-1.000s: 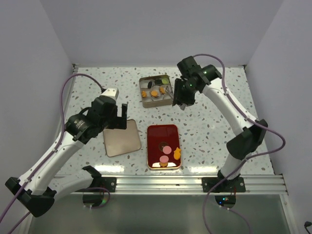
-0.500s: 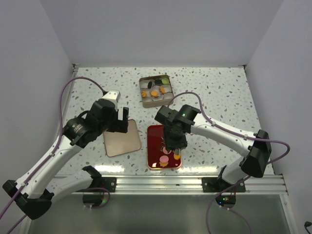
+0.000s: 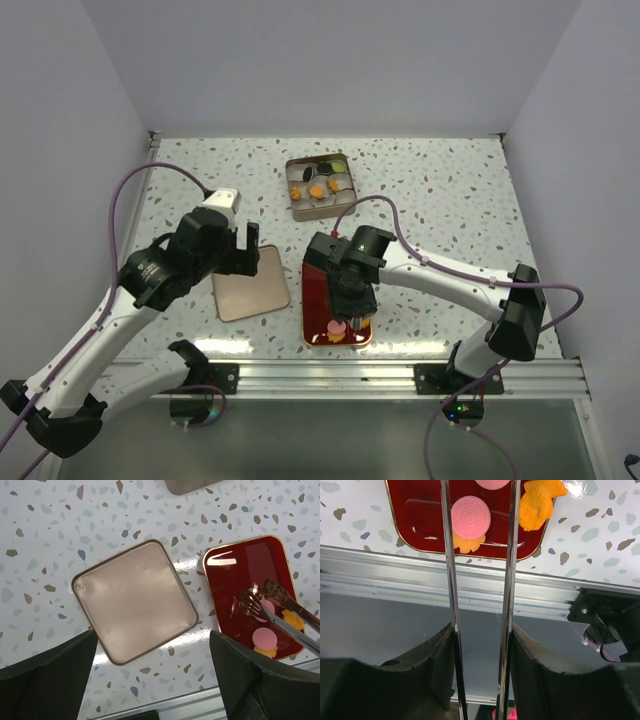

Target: Pack the cookies

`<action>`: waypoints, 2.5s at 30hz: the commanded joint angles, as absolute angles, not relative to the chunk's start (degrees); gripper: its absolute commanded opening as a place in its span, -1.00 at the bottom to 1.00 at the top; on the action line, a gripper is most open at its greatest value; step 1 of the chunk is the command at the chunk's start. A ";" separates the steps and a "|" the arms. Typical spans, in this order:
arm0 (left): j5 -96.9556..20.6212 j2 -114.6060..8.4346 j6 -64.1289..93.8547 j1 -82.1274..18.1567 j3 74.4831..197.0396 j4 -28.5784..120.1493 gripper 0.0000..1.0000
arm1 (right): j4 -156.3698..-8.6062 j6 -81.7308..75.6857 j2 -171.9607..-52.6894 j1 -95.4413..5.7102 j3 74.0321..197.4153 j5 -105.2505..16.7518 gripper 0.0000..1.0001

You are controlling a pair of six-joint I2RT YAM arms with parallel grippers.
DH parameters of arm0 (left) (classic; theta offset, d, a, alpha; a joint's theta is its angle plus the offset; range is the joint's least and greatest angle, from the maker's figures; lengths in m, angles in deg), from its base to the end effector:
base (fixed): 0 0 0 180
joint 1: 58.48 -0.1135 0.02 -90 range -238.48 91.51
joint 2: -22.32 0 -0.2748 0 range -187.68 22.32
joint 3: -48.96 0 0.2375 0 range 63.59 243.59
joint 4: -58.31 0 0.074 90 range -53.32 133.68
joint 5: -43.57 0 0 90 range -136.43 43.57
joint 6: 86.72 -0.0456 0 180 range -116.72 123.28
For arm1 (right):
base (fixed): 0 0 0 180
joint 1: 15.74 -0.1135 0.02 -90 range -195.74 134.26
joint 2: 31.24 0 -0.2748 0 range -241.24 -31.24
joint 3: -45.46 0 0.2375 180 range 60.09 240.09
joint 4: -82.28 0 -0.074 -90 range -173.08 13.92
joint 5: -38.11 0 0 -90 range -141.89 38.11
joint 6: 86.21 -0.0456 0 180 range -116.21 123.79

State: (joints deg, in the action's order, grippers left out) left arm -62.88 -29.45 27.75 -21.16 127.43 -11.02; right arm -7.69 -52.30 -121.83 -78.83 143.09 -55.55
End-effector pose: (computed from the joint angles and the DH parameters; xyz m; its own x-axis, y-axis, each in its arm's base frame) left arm 0.1261 -0.0799 0.3563 -0.6624 0.0055 -0.7491 0.1553 0.9792 -0.1302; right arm 0.1262 0.2422 0.2988 -0.9862 -0.1132 -0.1207 -0.1217 0.9904 0.0659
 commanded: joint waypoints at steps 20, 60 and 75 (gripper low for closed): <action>-60.58 -25.76 27.89 -20.61 124.50 -10.81 1.00 | -6.00 -64.85 -119.57 -88.59 140.94 -57.25 -0.09; -68.40 -30.32 30.26 -15.07 127.14 -10.90 1.00 | 5.42 -43.08 -139.60 -69.54 185.84 -65.26 -0.42; -72.18 -34.10 33.08 -15.07 129.60 -11.25 1.00 | -1.96 -32.86 -151.47 -58.19 193.07 -57.87 -0.46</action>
State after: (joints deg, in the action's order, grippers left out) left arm -69.85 -33.75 31.53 -15.28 126.86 -11.74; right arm -5.87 -36.09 -150.86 -58.81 192.27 -59.88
